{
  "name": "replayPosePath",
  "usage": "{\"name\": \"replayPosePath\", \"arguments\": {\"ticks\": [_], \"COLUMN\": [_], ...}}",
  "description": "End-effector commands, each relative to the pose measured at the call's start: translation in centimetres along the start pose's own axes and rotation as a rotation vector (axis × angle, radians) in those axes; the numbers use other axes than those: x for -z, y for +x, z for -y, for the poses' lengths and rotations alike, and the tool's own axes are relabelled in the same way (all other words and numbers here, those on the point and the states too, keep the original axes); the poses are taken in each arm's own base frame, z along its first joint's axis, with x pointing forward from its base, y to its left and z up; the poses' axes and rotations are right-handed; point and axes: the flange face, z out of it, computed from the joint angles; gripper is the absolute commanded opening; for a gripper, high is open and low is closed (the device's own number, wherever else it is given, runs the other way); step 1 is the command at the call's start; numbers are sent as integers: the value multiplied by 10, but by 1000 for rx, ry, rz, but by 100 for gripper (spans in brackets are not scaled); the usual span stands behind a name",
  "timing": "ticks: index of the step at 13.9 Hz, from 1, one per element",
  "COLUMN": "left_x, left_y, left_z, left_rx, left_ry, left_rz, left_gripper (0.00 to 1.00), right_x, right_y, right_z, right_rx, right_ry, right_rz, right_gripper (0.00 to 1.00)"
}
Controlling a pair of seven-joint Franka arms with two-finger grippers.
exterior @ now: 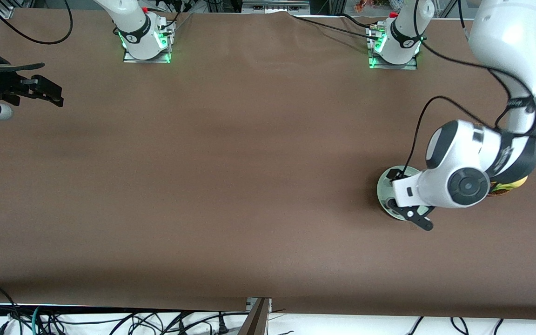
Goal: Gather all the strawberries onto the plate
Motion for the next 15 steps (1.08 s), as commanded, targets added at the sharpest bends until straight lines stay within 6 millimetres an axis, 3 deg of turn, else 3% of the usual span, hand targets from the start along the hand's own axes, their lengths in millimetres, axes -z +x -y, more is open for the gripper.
{"name": "replayPosePath", "arguments": {"ticks": [1, 2, 4, 8, 11, 15], "left_x": [79, 98, 174, 178, 182, 180], "left_y": [-53, -65, -87, -103, -115, -117], "left_z": [1, 9, 33, 41, 28, 34], "left_rx": [63, 88, 156, 298, 366, 392], "left_ry": [73, 86, 140, 73, 42, -37], "left_rz": [-3, -29, -179, -144, -92, -103], "left_gripper": [100, 100, 100, 100, 100, 100], "right_x": [6, 6, 6, 6, 6, 6], "right_y": [1, 1, 1, 1, 1, 0], "right_z": [-1, -1, -1, -1, -1, 0], "right_rx": [11, 11, 11, 11, 11, 13], "right_ry": [1, 1, 1, 2, 2, 2], "right_rz": [-5, -5, -5, -5, -5, -5], "right_gripper": [100, 100, 100, 100, 100, 100]}}
